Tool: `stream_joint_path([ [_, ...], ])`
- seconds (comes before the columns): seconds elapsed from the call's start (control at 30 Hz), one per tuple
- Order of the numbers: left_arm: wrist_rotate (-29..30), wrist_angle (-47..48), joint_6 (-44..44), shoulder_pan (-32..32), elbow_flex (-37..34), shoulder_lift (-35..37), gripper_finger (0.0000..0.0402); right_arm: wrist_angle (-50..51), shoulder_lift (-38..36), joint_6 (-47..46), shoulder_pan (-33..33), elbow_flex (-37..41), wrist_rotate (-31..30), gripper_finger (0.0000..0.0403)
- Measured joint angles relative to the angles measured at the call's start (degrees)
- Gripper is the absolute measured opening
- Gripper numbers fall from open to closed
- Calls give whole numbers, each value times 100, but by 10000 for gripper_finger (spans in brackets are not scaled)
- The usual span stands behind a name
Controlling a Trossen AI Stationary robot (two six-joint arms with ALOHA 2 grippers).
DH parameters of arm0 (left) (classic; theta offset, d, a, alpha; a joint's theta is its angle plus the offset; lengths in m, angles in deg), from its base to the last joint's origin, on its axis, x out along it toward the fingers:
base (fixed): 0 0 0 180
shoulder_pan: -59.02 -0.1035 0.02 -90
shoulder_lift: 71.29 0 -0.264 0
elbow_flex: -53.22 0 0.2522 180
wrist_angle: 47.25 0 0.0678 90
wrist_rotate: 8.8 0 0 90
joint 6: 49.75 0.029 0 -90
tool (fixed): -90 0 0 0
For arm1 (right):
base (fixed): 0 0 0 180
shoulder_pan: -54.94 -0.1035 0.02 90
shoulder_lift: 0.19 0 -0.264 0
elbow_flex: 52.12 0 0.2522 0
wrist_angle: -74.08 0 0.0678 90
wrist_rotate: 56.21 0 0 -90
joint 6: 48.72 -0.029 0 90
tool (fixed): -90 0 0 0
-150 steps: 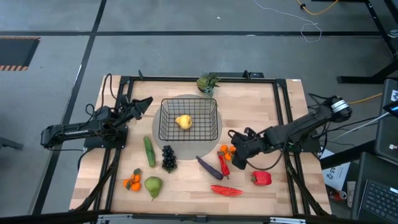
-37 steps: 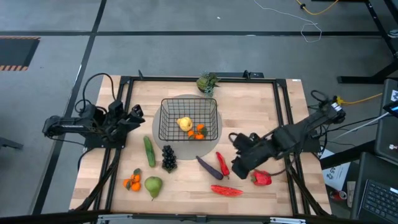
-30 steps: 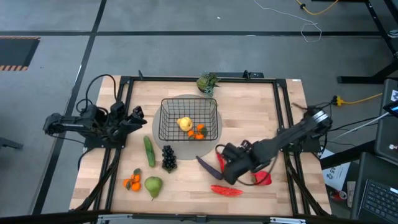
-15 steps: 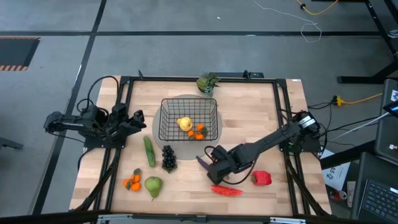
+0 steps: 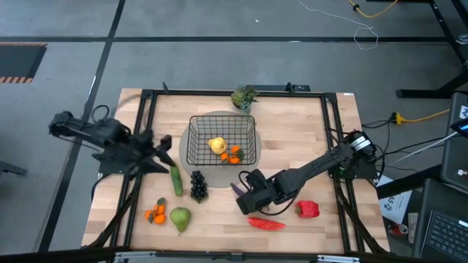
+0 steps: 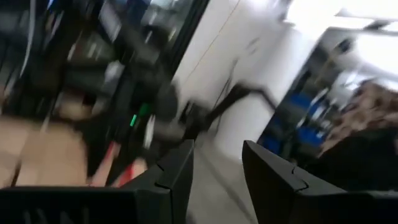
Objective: Build produce basket
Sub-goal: Put the oranges into the black wire basket
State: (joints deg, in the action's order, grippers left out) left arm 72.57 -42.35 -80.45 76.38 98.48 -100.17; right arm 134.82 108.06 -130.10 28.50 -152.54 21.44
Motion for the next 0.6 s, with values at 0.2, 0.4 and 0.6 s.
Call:
stream_joint_path([
  [0.2,105,420,-368,572,304,-934,132,0,0,59,0,0,-9,219],
  [0.4,534,418,-517,1205,581,-1569,132,29,0,61,0,0,-75,219],
  [0.6,1001,493,-537,1651,725,-1939,132,75,2,61,0,0,-718,219],
])
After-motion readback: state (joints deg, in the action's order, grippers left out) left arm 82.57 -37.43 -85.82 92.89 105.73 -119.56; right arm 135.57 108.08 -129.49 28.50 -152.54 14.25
